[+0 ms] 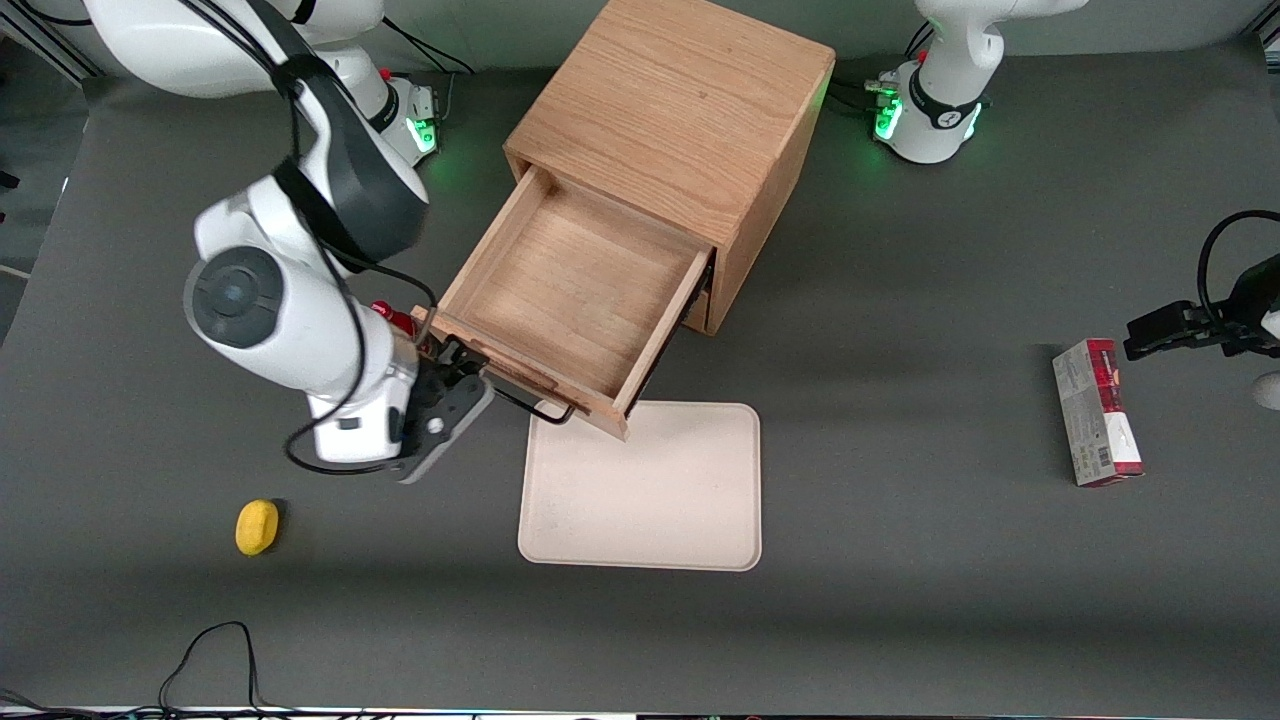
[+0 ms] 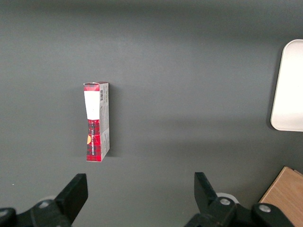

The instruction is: Open upper drawer

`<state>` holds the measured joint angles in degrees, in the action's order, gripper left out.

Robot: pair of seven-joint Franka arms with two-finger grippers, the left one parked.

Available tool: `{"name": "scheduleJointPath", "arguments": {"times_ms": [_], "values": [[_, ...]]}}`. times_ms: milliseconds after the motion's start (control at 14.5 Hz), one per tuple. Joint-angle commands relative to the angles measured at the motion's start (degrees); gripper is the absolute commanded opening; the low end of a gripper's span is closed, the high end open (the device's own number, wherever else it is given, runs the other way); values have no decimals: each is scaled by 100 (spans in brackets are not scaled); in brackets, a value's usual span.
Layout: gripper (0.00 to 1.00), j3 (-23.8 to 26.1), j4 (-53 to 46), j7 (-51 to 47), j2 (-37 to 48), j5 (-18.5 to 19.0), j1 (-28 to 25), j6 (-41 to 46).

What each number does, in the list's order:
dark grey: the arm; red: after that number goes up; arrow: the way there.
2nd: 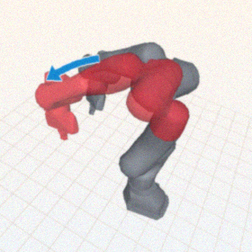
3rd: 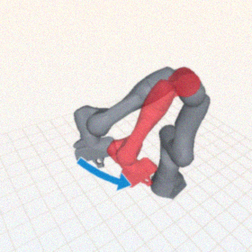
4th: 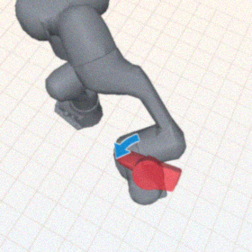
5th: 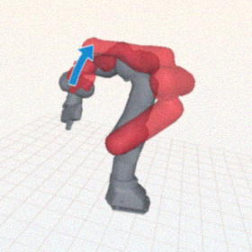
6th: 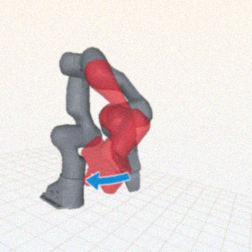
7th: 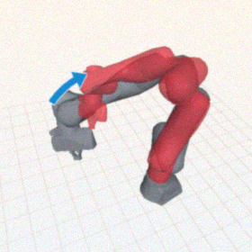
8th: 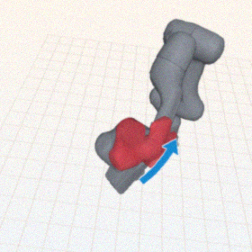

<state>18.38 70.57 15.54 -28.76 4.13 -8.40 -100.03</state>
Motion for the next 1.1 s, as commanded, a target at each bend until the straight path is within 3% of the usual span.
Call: {"name": "scheduleJointPath", "arguments": {"times_ms": [0,207,414,552,690,897,1034], "values": [[100,-298,53,-771,535,27,5,289],[100,-877,718,-816,1369,-113,31,932],[100,-1686,2193,-1411,2608,-543,31,810],[100,-1960,3056,-1492,3390,-579,31,634],[100,-2337,3340,-1711,3744,-580,31,712],[100,-2391,3367,-2484,3930,-562,31,1081],[100,-2453,3394,-2512,4070,-562,31,1082]]}}
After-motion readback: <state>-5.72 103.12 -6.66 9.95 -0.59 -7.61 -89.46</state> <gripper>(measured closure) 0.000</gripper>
